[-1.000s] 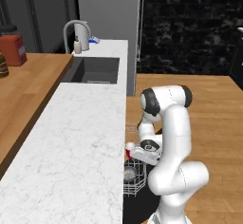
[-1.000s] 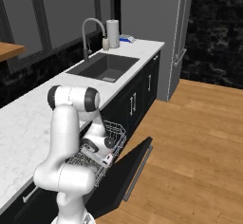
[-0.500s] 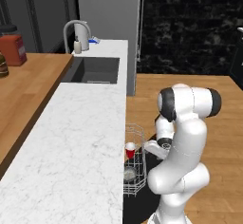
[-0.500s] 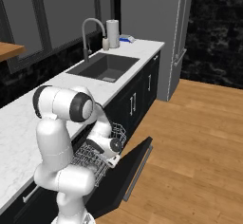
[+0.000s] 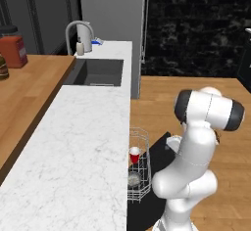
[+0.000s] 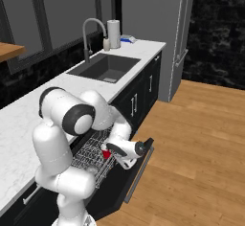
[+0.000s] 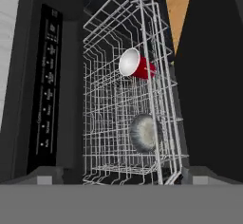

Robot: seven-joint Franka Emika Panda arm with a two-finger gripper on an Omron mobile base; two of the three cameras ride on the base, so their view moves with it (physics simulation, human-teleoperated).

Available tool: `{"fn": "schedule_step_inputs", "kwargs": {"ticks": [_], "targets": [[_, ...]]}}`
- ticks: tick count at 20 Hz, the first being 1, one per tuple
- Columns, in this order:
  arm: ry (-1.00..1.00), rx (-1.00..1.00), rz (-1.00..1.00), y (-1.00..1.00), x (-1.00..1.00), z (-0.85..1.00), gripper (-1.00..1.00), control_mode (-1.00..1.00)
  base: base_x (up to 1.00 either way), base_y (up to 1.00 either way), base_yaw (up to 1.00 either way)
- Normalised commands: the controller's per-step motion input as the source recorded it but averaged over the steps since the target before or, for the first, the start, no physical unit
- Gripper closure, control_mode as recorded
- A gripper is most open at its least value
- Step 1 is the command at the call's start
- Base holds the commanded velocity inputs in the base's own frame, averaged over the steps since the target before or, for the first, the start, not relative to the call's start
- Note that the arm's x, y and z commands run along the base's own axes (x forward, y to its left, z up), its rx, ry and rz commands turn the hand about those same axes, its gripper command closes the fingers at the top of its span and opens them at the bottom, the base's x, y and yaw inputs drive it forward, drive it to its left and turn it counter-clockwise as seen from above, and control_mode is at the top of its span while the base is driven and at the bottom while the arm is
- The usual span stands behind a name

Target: Pick up the cup and bowl from the counter, place them in the dishwasher, and close the dishwasher door.

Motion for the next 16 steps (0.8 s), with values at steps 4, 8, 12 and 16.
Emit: {"fn": "schedule_step_inputs", "kwargs": {"ticks": [4, 8, 12, 16], "targets": [[-0.06, 0.14, 0.00, -0.93, 0.03, -0.03, -1.00, -1.00, 0.00, 0.00, 0.00], [-0.02, 0.14, 0.00, -0.86, 0.11, -0.29, -1.00, -1.00, 0.00, 0.00, 0.00], [-0.09, 0.16, 0.00, -0.51, 0.03, -0.89, -1.00, -1.00, 0.00, 0.00, 0.00], [0.00, 0.27, 0.00, -0.42, 0.14, -0.82, -1.00, -1.00, 0.00, 0.00, 0.00]]}}
